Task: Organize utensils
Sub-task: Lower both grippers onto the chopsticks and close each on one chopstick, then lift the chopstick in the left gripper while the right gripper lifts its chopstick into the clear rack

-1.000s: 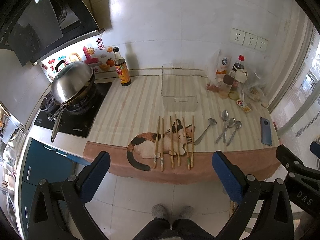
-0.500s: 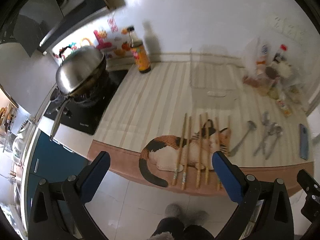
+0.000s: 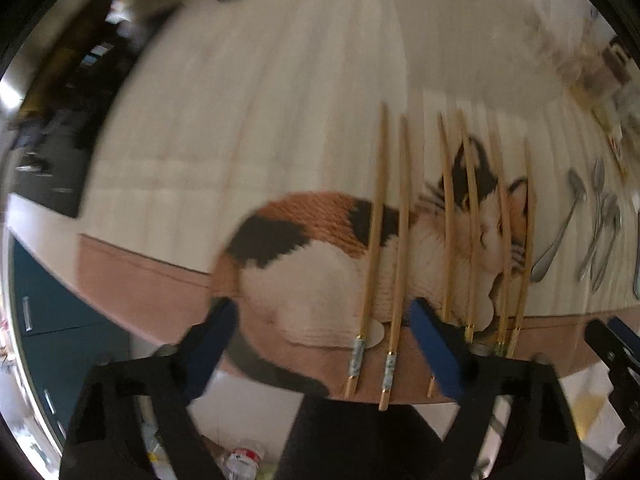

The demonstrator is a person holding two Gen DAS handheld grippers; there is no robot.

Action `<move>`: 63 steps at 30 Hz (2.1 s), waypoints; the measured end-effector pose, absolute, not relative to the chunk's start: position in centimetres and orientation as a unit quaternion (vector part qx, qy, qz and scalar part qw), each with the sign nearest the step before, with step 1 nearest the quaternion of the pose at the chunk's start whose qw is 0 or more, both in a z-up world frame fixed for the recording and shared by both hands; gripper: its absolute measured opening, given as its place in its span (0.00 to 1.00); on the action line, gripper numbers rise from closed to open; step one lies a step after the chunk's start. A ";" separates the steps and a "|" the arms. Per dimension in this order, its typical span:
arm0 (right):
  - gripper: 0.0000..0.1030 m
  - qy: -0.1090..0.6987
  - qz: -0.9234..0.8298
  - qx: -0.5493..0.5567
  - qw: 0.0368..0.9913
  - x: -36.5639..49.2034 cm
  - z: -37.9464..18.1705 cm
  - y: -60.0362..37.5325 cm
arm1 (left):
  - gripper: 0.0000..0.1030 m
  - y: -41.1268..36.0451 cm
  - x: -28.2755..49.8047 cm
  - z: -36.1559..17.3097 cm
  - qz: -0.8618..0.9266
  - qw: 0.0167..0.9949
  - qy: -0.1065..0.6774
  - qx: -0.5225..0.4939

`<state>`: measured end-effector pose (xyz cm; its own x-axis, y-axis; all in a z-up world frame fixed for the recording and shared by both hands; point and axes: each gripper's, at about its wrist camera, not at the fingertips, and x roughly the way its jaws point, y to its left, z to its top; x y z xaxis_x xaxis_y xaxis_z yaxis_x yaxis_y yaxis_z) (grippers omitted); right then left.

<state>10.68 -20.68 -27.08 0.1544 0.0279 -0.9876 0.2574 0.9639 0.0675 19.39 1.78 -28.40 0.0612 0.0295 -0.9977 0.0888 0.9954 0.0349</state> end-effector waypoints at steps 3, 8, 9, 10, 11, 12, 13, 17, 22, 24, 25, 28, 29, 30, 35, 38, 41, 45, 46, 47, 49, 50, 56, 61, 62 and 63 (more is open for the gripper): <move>0.39 0.661 -0.076 0.116 0.738 11.8 -29.3 -19.6 | 0.52 1.3 20.0 -30.4 -0.049 0.709 0.702 0.039; 0.27 0.677 -0.079 0.131 0.720 13.2 -31.9 -18.1 | 0.33 0.4 20.7 -31.3 -0.079 0.707 0.701 0.052; 0.27 0.679 -0.080 0.133 0.718 13.4 -32.3 -17.8 | 0.27 0.3 20.9 -31.3 -0.079 0.707 0.701 0.055; 0.26 0.680 -0.082 0.135 0.716 13.6 -32.8 -17.4 | 0.24 0.4 21.0 -31.2 -0.080 0.709 0.699 0.055; 0.22 0.680 -0.086 0.135 0.715 13.8 -33.1 -17.1 | 0.17 0.4 21.1 -31.2 -0.081 0.710 0.698 0.057; 0.18 0.681 -0.090 0.133 0.714 14.0 -33.5 -16.8 | 0.08 0.5 21.3 -31.1 -0.080 0.712 0.695 0.059; 0.16 0.678 -0.090 0.134 0.717 14.1 -33.7 -16.6 | 0.06 0.7 21.5 -31.0 -0.081 0.713 0.694 0.061; 0.06 0.681 -0.108 0.116 0.714 14.4 -34.3 -15.5 | 0.05 1.4 21.7 -30.2 -0.097 0.710 0.695 0.060; 0.06 0.694 -0.113 0.118 0.701 13.1 -35.6 -14.6 | 0.05 2.4 20.9 -30.1 -0.103 0.700 0.703 0.068; 0.06 0.701 -0.112 0.120 0.694 12.4 -35.7 -14.8 | 0.05 2.6 20.4 -30.1 -0.108 0.698 0.705 0.071; 0.06 0.703 -0.113 0.121 0.692 12.0 -35.9 -14.7 | 0.05 2.9 19.7 -30.2 -0.112 0.699 0.703 0.074; 0.07 0.708 -0.114 0.129 0.685 11.4 -36.1 -14.8 | 0.07 3.1 18.4 -30.3 -0.115 0.698 0.703 0.079; 0.07 0.711 -0.116 0.128 0.682 11.4 -36.2 -14.6 | 0.08 3.1 18.1 -30.2 -0.117 0.697 0.702 0.083; 0.07 0.712 -0.117 0.129 0.680 11.6 -36.2 -15.2 | 0.09 2.9 17.9 -30.3 -0.117 0.698 0.701 0.085; 0.08 0.718 -0.120 0.117 0.676 13.6 -36.8 -15.4 | 0.09 2.3 17.6 -29.9 -0.113 0.700 0.700 0.091; 0.08 0.718 -0.124 0.119 0.675 15.0 -37.1 -15.4 | 0.13 1.6 18.2 -29.9 -0.113 0.699 0.699 0.094; 0.08 0.717 -0.126 0.117 0.675 16.9 -36.2 -16.1 | 0.23 0.2 19.3 -30.7 -0.119 0.699 0.698 0.102; 0.08 0.716 -0.130 0.110 0.677 17.4 -35.7 -16.0 | 0.26 -1.0 19.1 -30.5 -0.118 0.704 0.690 0.120; 0.09 0.715 -0.131 0.109 0.678 17.6 -35.7 -16.0 | 0.23 -1.2 19.1 -30.4 -0.118 0.704 0.690 0.119; 0.09 0.715 -0.132 0.109 0.678 18.1 -35.3 -16.0 | 0.22 -1.3 19.1 -30.4 -0.117 0.705 0.690 0.119; 0.08 0.714 -0.135 0.105 0.679 18.3 -35.2 -15.7 | 0.05 -1.4 18.9 -30.2 -0.117 0.708 0.686 0.121; 0.08 0.713 -0.136 0.102 0.680 18.4 -35.3 -15.4 | 0.05 -1.4 19.3 -30.1 -0.116 0.708 0.686 0.122; 0.07 0.703 -0.133 0.110 0.690 17.4 -35.7 -14.6 | 0.05 1.3 20.3 -29.4 -0.104 0.721 0.672 0.133; 0.07 0.689 -0.118 0.119 0.705 15.7 -33.4 -14.0 | 0.05 2.5 20.4 -27.4 -0.094 0.737 0.658 0.122; 0.07 0.685 -0.116 0.122 0.709 15.0 -32.8 -13.8 | 0.05 2.8 20.4 -26.8 -0.091 0.741 0.654 0.119; 0.07 0.681 -0.113 0.126 0.712 14.8 -32.3 -13.7 | 0.05 3.0 20.5 -26.2 -0.089 0.745 0.651 0.117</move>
<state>14.85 -13.70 -32.33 0.0462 0.0103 -0.9989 0.3318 0.9430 0.0250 20.48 3.03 -26.23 0.1376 0.0204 -0.9903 0.2844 0.9569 0.0592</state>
